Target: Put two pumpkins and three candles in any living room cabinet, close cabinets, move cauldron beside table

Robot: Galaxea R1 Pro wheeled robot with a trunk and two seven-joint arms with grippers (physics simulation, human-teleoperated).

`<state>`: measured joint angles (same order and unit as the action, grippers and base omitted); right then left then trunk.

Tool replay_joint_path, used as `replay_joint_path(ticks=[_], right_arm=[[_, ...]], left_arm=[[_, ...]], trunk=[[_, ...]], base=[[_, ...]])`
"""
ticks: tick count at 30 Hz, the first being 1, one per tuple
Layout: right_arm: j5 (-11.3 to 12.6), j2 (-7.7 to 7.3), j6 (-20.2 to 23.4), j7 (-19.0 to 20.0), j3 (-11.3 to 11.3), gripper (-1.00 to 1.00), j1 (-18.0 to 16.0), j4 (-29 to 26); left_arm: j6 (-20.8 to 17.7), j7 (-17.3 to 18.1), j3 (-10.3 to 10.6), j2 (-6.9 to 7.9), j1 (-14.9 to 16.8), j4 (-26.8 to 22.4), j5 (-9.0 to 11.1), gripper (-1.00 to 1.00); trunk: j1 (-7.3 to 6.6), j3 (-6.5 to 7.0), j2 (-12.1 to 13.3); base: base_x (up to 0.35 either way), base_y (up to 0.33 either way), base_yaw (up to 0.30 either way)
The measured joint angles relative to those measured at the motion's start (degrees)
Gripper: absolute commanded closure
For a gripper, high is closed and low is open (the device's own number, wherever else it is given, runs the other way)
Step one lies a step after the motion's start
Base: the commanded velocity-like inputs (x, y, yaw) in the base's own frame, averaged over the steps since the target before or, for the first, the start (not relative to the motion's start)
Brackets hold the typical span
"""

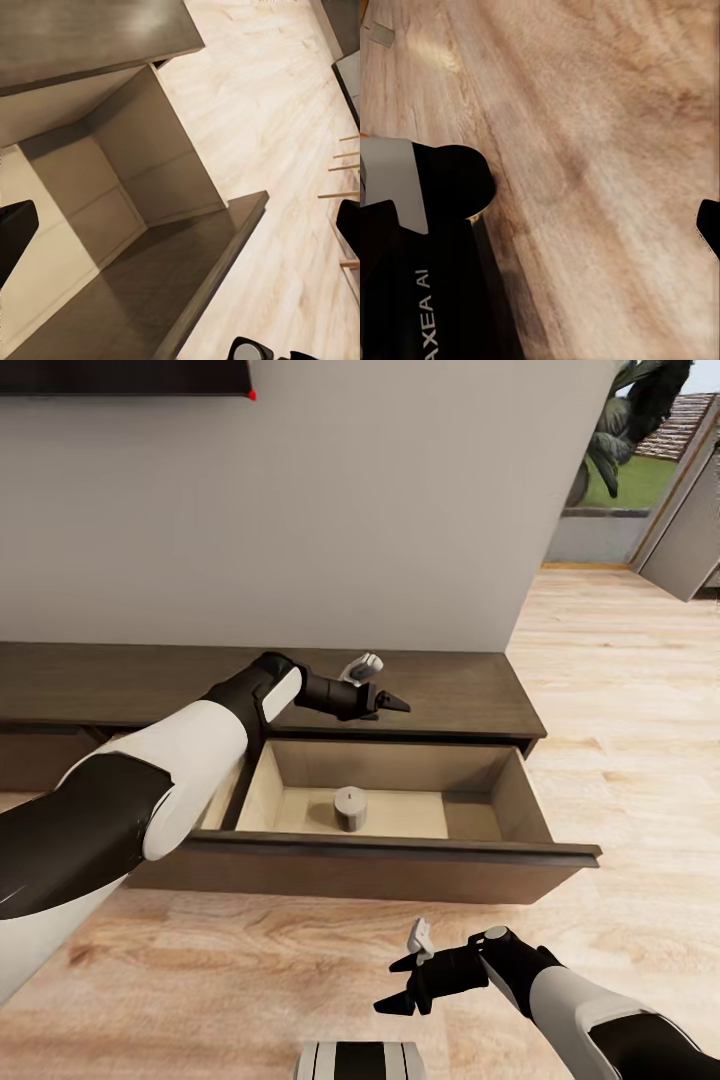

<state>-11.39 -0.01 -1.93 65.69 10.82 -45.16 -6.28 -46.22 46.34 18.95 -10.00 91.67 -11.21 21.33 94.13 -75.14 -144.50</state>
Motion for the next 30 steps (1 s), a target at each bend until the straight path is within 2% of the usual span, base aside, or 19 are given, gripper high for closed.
replay_joint_path(ticks=[9, 13, 14, 23, 24, 30], right_arm=[[-0.1, -0.36, 0.0, -0.5, -0.3, -1.0, 0.0, 0.0], [1.1, -1.05, 0.0, -1.5, -0.2, -1.0, 0.0, 0.0], [1.4, -1.15, 0.0, -2.6, -0.2, -1.0, 0.0, 0.0], [1.8, -1.1, 0.0, -7.8, -0.1, -1.0, 0.0, 0.0], [1.9, -1.03, 0.0, -9.8, -0.1, -1.0, 0.0, 0.0], [2.2, -0.95, -0.1, -13.0, -0.1, -1.0, 0.0, 0.0]], left_arm=[[0.1, -1.0, 0.0, 0.0, 0.0, 1.1, -0.2, -1.0], [2.6, -2.9, 0.0, 0.0, 0.0, 3.1, -0.2, -1.0], [3.7, -3.4, 0.0, 0.0, 0.0, 4.6, -0.4, -1.0], [4.5, -4.5, -0.2, 0.0, 0.0, 6.9, -0.9, -1.0], [6.3, -5.6, 0.0, 0.0, 0.0, 8.7, -1.7, -1.0], [9.0, -6.7, -0.3, 0.7, 0.0, 10.6, -2.4, -1.0]], trunk=[[-0.23, 2.0, 0.1], [-0.33, 2.88, 0.2], [-0.36, 3.1, 0.2], [-0.59, 5.1, 0.3], [-0.61, 5.32, 0.3], [-0.77, 6.65, 0.4]], base=[[0.0, 0.0, 0.0], [0.0, 0.0, 0.0], [0.0, 0.0, 0.0], [0.0, 0.0, 0.0], [0.0, 0.0, 0.0], [0.0, 0.0, 0.0]])
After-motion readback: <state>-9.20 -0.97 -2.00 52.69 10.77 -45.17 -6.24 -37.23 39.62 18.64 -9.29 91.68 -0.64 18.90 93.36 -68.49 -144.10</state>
